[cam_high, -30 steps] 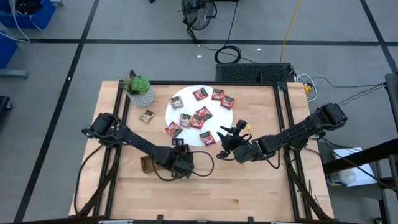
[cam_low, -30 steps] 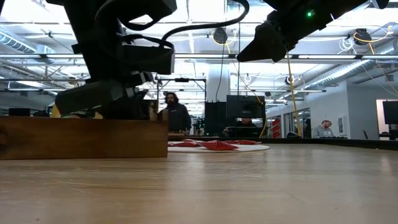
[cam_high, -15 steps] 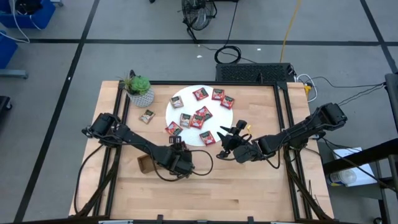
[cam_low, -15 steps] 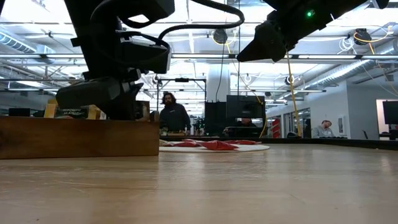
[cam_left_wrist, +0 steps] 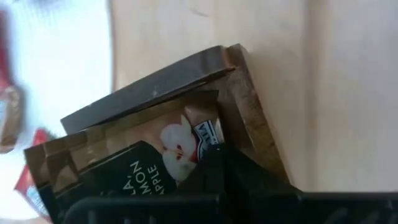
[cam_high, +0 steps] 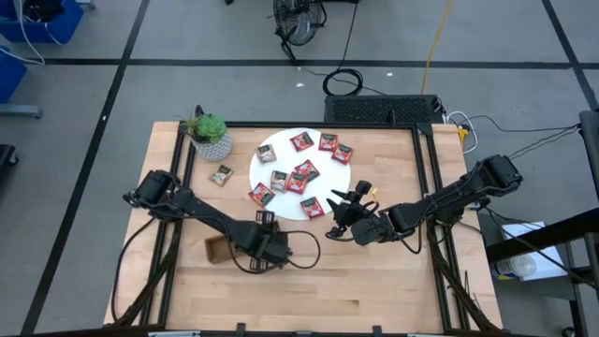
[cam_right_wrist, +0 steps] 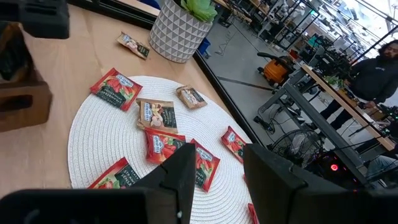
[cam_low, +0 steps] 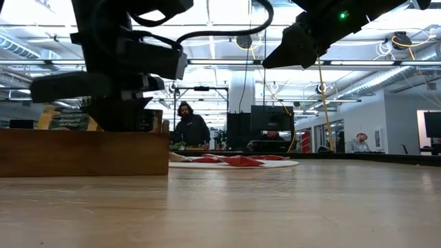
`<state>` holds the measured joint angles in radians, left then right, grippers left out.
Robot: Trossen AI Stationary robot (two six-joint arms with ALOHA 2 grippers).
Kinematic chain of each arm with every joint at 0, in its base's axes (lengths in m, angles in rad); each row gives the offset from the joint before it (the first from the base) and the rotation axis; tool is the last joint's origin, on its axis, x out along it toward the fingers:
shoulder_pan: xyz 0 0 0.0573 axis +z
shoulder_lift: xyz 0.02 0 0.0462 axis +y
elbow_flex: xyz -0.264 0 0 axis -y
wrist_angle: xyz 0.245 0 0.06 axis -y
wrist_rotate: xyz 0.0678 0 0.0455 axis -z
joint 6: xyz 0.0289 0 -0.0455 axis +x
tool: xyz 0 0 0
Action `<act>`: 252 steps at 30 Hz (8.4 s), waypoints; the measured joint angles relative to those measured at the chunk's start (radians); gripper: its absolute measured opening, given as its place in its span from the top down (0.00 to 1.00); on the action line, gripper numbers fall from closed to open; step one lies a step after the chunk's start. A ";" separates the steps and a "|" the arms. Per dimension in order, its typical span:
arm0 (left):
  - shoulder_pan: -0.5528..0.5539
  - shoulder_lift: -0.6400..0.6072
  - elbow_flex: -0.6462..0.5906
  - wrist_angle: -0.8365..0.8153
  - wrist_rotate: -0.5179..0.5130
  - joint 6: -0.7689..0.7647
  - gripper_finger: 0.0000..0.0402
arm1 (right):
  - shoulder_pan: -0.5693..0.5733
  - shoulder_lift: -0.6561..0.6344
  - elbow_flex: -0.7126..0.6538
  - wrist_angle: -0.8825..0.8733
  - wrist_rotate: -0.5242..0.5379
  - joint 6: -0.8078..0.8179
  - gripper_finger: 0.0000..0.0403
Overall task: Pick & Place Tea
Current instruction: Put the brown tea bag into the right section of the wooden organizer
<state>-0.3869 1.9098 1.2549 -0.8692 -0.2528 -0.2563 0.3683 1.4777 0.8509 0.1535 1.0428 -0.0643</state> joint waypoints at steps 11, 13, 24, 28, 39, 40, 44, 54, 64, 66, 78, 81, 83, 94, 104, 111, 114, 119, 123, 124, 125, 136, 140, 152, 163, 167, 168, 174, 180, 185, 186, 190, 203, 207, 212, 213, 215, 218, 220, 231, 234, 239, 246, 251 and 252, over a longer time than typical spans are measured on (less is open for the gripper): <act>-0.023 -0.010 0.000 -0.003 -0.013 0.044 0.99 | 0.000 0.000 0.000 0.000 0.001 -0.001 0.71; -0.021 -0.019 0.016 -0.017 -0.011 0.028 0.99 | -0.001 0.000 0.000 0.000 0.001 -0.001 0.71; 0.001 -0.329 -0.039 -0.020 -0.197 0.085 0.95 | -0.009 0.000 0.000 0.000 0.001 -0.021 0.71; 0.145 -0.562 -0.226 0.041 -0.217 -0.041 0.92 | -0.015 -0.015 0.000 0.000 0.002 -0.067 0.71; 0.617 -0.728 -0.499 0.007 -0.034 -0.390 0.48 | -0.126 -0.059 0.000 -0.008 -0.032 -0.184 0.71; 0.650 -0.715 -0.506 0.006 -0.029 -0.395 0.45 | -0.142 -0.059 0.000 -0.008 -0.061 -0.185 0.71; 0.776 -0.662 -0.518 -0.005 0.012 -0.373 0.35 | -0.200 -0.059 0.000 -0.008 -0.227 -0.184 0.71; 0.969 -0.471 -0.520 -0.008 0.104 -0.242 0.32 | -0.238 -0.059 0.000 -0.007 -0.289 -0.214 0.71; 1.073 -0.353 -0.516 -0.069 0.100 -0.159 0.32 | -0.238 -0.059 0.000 -0.008 -0.294 -0.217 0.71; 1.083 -0.335 -0.515 -0.066 0.107 -0.123 0.33 | -0.238 -0.059 0.000 -0.008 -0.299 -0.216 0.71; 1.096 -0.273 -0.509 -0.055 0.185 -0.029 0.49 | -0.238 -0.059 0.000 -0.005 -0.366 -0.212 0.71; 1.096 -0.272 -0.509 -0.049 0.213 -0.030 0.67 | -0.237 -0.059 0.000 -0.005 -0.366 -0.210 0.71; 1.093 -0.271 -0.509 -0.049 0.225 -0.035 0.81 | -0.236 -0.059 0.000 -0.005 -0.365 -0.210 0.71; 0.823 -0.475 -0.496 -0.115 0.013 -0.150 0.98 | -0.236 -0.059 -0.001 0.000 -0.365 -0.180 0.71; 0.390 -0.569 -0.494 0.285 -0.357 -0.092 0.99 | -0.286 -0.039 -0.071 0.281 -0.622 -0.059 0.71; 0.218 -0.434 -0.491 0.804 -0.581 0.253 0.99 | -0.317 -0.021 -0.226 0.562 -0.653 0.080 0.71; 0.186 -0.370 -0.489 0.987 -0.617 0.425 0.99 | -0.330 -0.019 -0.279 0.663 -0.654 0.160 0.71; 0.199 -0.317 -0.457 1.017 -0.655 0.522 0.99 | -0.355 -0.019 -0.295 0.709 -0.757 0.247 0.71; 0.224 -0.299 -0.414 1.003 -0.644 0.533 0.99 | -0.383 0.013 -0.278 0.732 -0.835 0.272 0.68; 0.227 -0.300 -0.407 0.977 -0.647 0.540 0.99 | -0.390 0.031 -0.263 0.744 -0.838 0.282 0.67; 0.232 -0.297 -0.402 0.972 -0.646 0.544 0.99 | -0.395 0.048 -0.252 0.754 -0.840 0.289 0.65; 0.276 -0.287 -0.387 0.917 -0.607 0.517 0.99 | -0.445 0.227 -0.079 0.768 -0.945 0.326 0.55; 0.274 -0.287 -0.386 0.916 -0.601 0.513 0.99 | -0.459 0.285 -0.025 0.765 -0.949 0.326 0.56; 0.252 -0.287 -0.387 0.869 -0.616 0.490 0.98 | -0.500 0.349 0.022 0.767 -1.018 0.380 0.59; 0.233 -0.287 -0.387 0.871 -0.606 0.403 0.87 | -0.471 0.345 0.021 0.788 -0.989 0.198 0.99; 0.195 -0.302 -0.387 0.847 -0.595 0.374 0.84 | -0.443 0.293 0.022 0.689 -0.901 0.108 1.00; 0.182 -0.317 -0.387 0.840 -0.586 0.374 0.83 | -0.433 0.271 0.021 0.640 -0.855 0.080 1.00; 0.126 -0.444 -0.387 0.783 -0.495 0.339 0.82 | -0.378 0.122 0.021 0.365 -0.789 -0.031 1.00; 0.198 -0.555 -0.386 0.779 -0.046 0.289 0.82 | -0.351 -0.008 0.021 0.133 -1.074 0.031 1.00; 0.302 -0.540 -0.386 0.815 0.292 0.179 0.82 | -0.332 -0.031 0.021 0.118 -1.123 0.078 1.00; 0.315 -0.527 -0.387 0.824 0.318 0.167 0.82 | -0.326 -0.028 0.021 0.118 -1.125 0.078 1.00; 0.353 -0.521 -0.387 0.877 0.347 0.169 0.82 | -0.308 -0.005 0.021 0.107 -1.127 0.077 1.00; 0.363 -0.449 -0.387 1.005 0.532 0.179 0.56 | -0.294 0.005 0.021 0.128 -1.127 0.076 1.00; 0.359 -0.417 -0.388 1.061 0.512 0.208 0.45 | -0.294 0.005 0.021 0.132 -1.127 0.078 1.00; 0.388 -0.417 -0.387 1.080 0.497 0.206 0.41 | -0.288 0.005 0.021 0.134 -1.127 0.082 1.00; 0.394 -0.417 -0.387 1.079 0.492 0.206 0.41 | -0.286 0.005 0.021 0.134 -1.129 0.083 1.00; 0.402 -0.417 -0.387 1.075 0.486 0.217 0.41 | -0.280 0.005 0.021 0.130 -1.131 0.087 1.00; 0.411 -0.417 -0.387 1.084 0.485 0.230 0.40 | -0.271 0.005 0.021 0.130 -1.127 0.086 1.00; 0.415 -0.417 -0.387 1.084 0.488 0.228 0.40 | -0.268 0.005 0.021 0.134 -1.126 0.084 1.00; 0.403 -0.364 -0.388 1.146 0.562 0.202 0.40 | -0.277 0.005 0.021 0.148 -1.125 0.079 1.00; 0.403 -0.367 -0.386 1.143 0.562 0.204 0.40 | -0.277 0.005 0.021 0.141 -1.125 0.079 1.00; 0.403 -0.367 -0.386 1.141 0.565 0.222 0.41 | -0.277 0.005 0.021 0.141 -1.125 0.079 1.00; 0.402 -0.367 -0.386 1.185 0.624 0.257 0.76 | -0.277 0.009 0.021 0.143 -1.124 0.079 1.00; 0.397 -0.367 -0.386 1.250 0.643 0.281 0.98 | -0.277 0.042 0.021 0.146 -1.117 0.090 1.00; 0.394 -0.367 -0.386 1.260 0.643 0.284 0.99 | -0.277 0.047 0.021 0.150 -1.115 0.095 1.00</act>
<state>0.0067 1.5429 0.8684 0.3904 0.3907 0.0273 0.0917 1.5250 0.8715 0.3038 -0.0727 0.0304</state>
